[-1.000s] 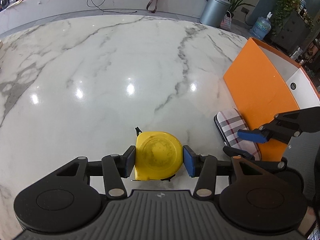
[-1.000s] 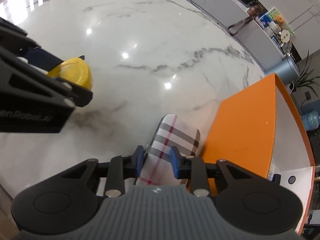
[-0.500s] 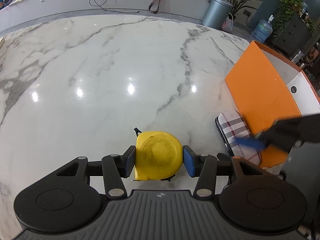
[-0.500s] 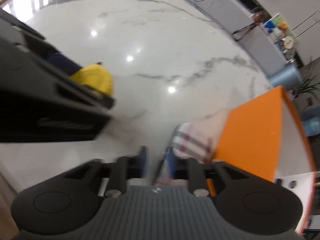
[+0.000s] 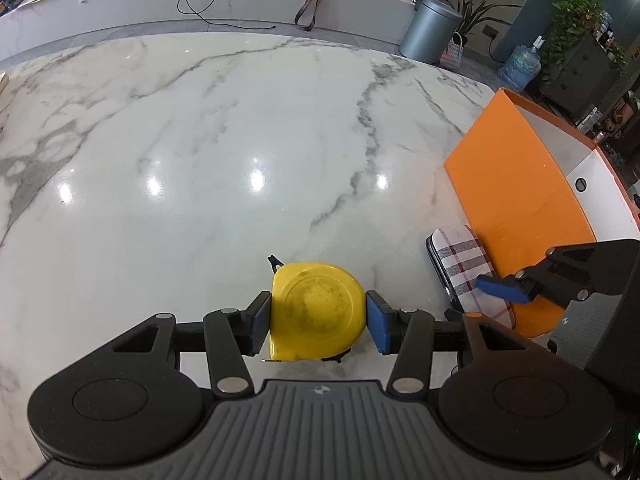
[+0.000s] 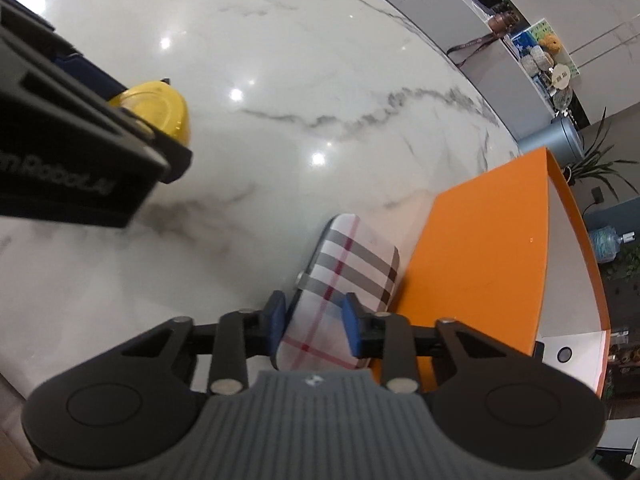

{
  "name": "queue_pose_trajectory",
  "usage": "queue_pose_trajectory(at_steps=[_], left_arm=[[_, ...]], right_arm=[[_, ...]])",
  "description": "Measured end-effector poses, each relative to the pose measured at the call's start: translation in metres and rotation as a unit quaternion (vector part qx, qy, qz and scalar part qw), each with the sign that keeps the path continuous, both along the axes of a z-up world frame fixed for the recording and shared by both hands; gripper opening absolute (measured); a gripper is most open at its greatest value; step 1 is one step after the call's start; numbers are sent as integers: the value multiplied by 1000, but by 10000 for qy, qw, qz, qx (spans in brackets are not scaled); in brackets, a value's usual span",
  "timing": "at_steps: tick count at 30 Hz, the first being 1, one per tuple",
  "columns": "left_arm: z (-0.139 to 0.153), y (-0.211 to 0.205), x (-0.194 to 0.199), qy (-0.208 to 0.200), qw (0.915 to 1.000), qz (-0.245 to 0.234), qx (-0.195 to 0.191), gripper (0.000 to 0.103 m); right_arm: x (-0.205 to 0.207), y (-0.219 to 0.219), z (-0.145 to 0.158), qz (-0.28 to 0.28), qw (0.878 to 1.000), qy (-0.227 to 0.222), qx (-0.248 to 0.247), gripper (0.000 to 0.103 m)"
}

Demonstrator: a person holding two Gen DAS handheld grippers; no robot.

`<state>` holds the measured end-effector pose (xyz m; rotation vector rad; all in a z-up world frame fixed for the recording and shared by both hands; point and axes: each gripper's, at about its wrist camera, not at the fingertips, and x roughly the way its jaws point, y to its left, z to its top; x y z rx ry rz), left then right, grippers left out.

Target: Organize rigid objects

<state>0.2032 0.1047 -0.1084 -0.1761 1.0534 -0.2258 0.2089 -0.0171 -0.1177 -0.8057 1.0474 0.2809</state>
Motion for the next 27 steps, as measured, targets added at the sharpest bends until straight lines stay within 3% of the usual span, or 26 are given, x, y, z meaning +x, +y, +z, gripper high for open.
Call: queue_pose_trajectory(at_steps=[3, 11, 15, 19, 23, 25, 27], left_arm=[[0, 0, 0, -9, 10000, -2, -28, 56], [1, 4, 0, -32, 9999, 125, -64, 56], [2, 10, 0, -22, 9996, 232, -126, 56], [1, 12, 1, -10, 9995, 282, -158, 56], [-1, 17, 2, 36, 9991, 381, -200, 56], [-2, 21, 1, 55, 9987, 430, -260, 57], [-2, 23, 2, 57, 9985, 459, -292, 57]], right_arm=[[-3, 4, 4, 46, 9999, 4, 131, 0], [11, 5, 17, -91, 9991, 242, 349, 0], [29, 3, 22, -257, 9984, 439, 235, 37], [32, 5, 21, -536, 9961, 550, 438, 46], [38, 11, 4, -799, 9960, 360, 162, 48], [39, 11, 0, -902, 9955, 262, 89, 57], [40, 10, -1, -967, 9951, 180, 3, 53]])
